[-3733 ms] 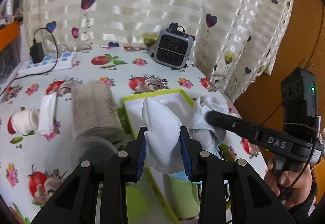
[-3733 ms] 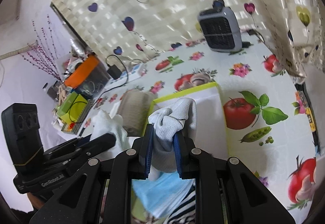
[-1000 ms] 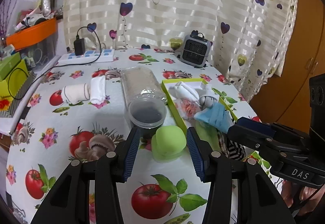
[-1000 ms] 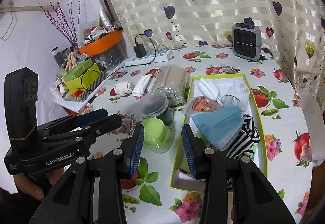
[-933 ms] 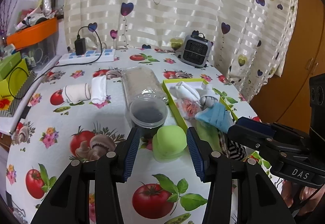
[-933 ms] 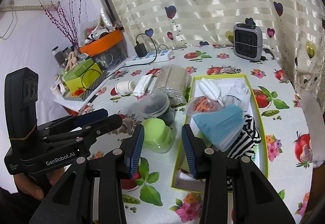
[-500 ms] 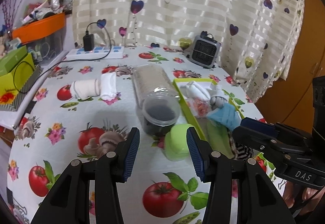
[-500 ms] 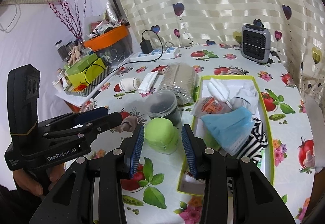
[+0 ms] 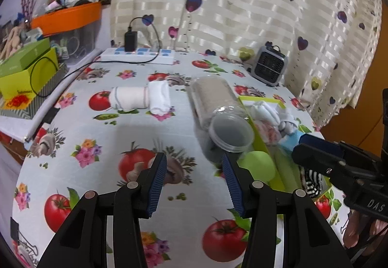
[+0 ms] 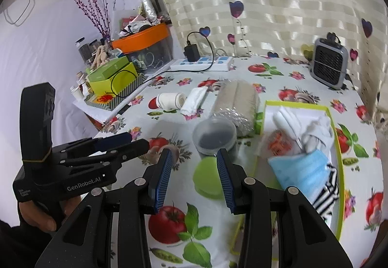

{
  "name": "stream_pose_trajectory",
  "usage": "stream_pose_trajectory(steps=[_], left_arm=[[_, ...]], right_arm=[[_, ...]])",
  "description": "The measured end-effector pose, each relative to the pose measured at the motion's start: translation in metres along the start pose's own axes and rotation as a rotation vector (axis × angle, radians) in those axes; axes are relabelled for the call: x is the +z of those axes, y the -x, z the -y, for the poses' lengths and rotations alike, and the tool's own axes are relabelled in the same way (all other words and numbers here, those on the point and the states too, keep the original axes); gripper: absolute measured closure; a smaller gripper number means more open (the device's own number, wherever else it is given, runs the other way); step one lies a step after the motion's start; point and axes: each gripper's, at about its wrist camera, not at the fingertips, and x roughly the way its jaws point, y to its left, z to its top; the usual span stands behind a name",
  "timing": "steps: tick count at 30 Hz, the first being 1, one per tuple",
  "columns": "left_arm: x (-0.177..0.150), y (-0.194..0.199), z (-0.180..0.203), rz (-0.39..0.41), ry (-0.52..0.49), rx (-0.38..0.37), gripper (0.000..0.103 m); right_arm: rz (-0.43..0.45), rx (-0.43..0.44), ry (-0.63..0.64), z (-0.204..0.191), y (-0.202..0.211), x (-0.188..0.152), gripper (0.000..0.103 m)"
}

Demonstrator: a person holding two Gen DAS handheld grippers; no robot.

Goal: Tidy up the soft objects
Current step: 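Withdraw both tools from the box toward the rolled bandage and towel, then grasp the white rolled bandage with the left tool while the right tool grasps the white folded towel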

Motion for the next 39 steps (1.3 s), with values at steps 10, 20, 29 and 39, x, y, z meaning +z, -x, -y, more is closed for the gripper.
stream_pose_trajectory(steps=[10,20,29,39], left_arm=[[0.011,-0.007,-0.049,0.001,0.092,0.025,0.056],[0.035,-0.03,-0.091,-0.002,0.154,0.04,0.056],[0.059,-0.057,-0.117,-0.01,0.201,0.029,0.056],[0.076,-0.085,-0.141,-0.028,0.277,0.009,0.056]], right_arm=[[-0.032,0.049,0.034,-0.012,-0.03,0.024,0.063],[-0.1,0.052,0.072,-0.012,-0.081,0.067,0.063],[-0.206,0.075,0.073,-0.011,-0.145,0.102,0.063],[-0.388,-0.009,0.078,-0.007,-0.23,0.125,0.063]])
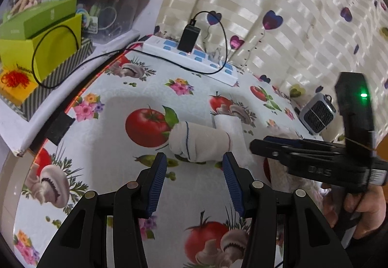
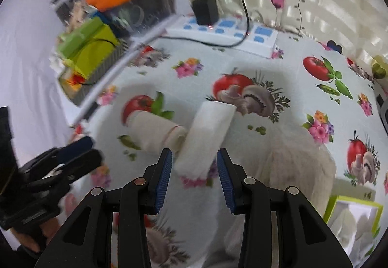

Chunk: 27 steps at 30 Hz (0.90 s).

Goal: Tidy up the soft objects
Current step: 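Grasp the white rolled bandage with the left tool while the right tool grasps the white folded towel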

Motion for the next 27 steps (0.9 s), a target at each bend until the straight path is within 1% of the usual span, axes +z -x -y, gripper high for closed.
stream_pose_trajectory(steps=[3,7,15,17,19,21,25,27], left_arm=[[0.0,-0.005,-0.005,-0.011,0.02,-0.005,0.056],[-0.001,-0.01,-0.01,-0.022,0.041,-0.011,0.056],[0.001,-0.014,-0.013,-0.028,0.051,-0.019,0.056],[0.001,-0.014,-0.013,-0.029,0.053,-0.021,0.056],[0.001,-0.015,-0.014,-0.03,0.058,-0.02,0.056],[0.001,-0.015,-0.017,-0.031,0.068,-0.022,0.056],[0.0,-0.01,-0.022,-0.025,0.087,-0.023,0.056],[-0.002,-0.005,-0.026,-0.017,0.099,-0.022,0.056]], right_arm=[[-0.056,-0.043,0.006,0.005,-0.017,0.01,0.063],[-0.117,-0.064,0.016,0.007,-0.038,0.018,0.063],[-0.167,-0.066,0.039,0.003,-0.055,0.029,0.063],[-0.159,-0.067,0.084,-0.003,-0.055,0.029,0.063],[-0.151,-0.067,0.133,-0.011,-0.055,0.028,0.074],[-0.147,-0.044,0.168,-0.018,-0.052,0.025,0.081],[-0.159,0.0,0.254,-0.035,-0.047,0.015,0.087],[-0.172,0.038,0.295,-0.045,-0.043,0.007,0.09]])
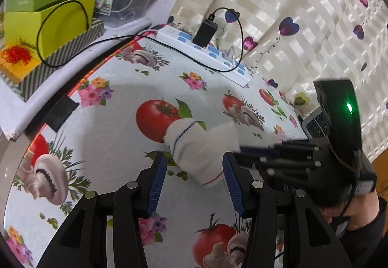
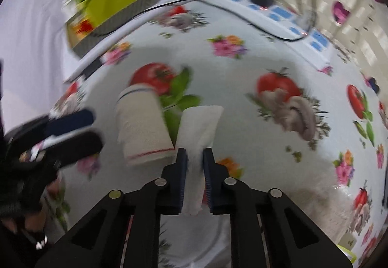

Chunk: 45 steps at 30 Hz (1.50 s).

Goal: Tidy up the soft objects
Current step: 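Grasp the white rolled bandage with the left tool while the right tool grasps the white folded towel, then carry the rolled bandage and folded towel over the white box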

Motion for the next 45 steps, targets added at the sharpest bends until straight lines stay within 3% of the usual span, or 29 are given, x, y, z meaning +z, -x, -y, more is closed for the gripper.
stream_pose_trajectory(steps=[6,12,20,31,45], left_arm=[[-0.002,-0.001,-0.009,-0.008,0.023,0.026,0.055],[-0.001,-0.019,0.004,-0.048,-0.028,0.032,0.055],[0.002,-0.047,0.01,-0.103,-0.017,0.019,0.054],[-0.005,-0.025,0.029,-0.017,-0.113,0.094,0.061],[-0.033,0.06,0.075,0.137,-0.219,0.134,0.061]], right_arm=[[0.0,0.047,0.052,-0.019,0.004,-0.012,0.092],[0.012,0.043,0.007,-0.013,0.003,-0.015,0.092],[0.022,0.028,-0.03,-0.005,0.005,-0.019,0.092],[0.087,0.007,-0.069,0.004,0.027,-0.034,0.092],[0.367,0.059,-0.178,-0.002,0.122,-0.083,0.092]])
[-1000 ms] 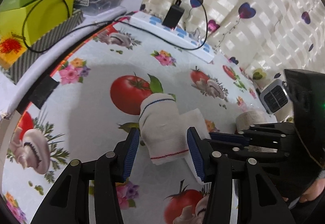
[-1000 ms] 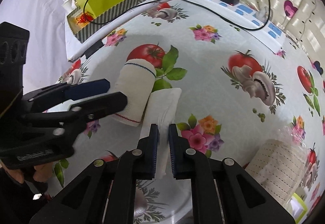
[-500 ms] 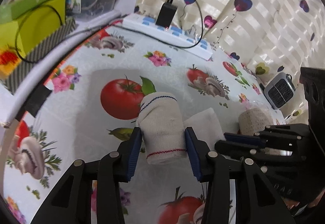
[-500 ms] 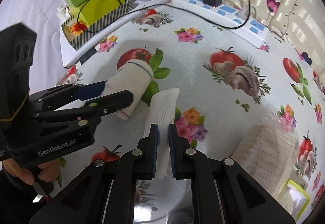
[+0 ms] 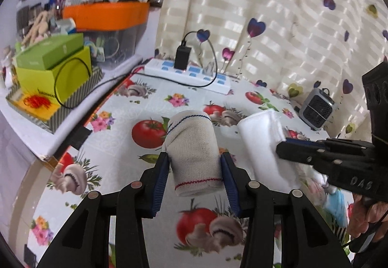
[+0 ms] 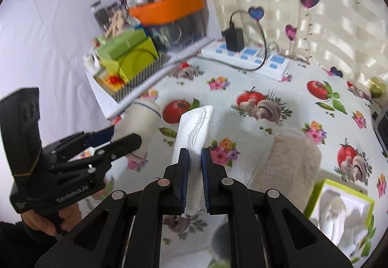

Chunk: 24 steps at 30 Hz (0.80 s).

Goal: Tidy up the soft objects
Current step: 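Carry the rolled bandage and folded towel over the white box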

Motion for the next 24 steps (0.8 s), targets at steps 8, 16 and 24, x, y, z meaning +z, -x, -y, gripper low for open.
stream_pose_trajectory(steps=[8,16,24], left_arm=[[-0.015,0.039,0.033,0.033,-0.07,-0.012,0.061],[-0.029,0.07,0.061,0.063,-0.108,-0.071,0.062],[-0.034,0.084,0.079,0.075,-0.146,-0.134,0.069]], right_arm=[[0.128,0.023,-0.052,-0.005,0.058,-0.029,0.092],[0.211,0.008,-0.081,-0.01,0.1,-0.06,0.092],[0.253,-0.015,-0.13,0.002,0.121,-0.083,0.092]])
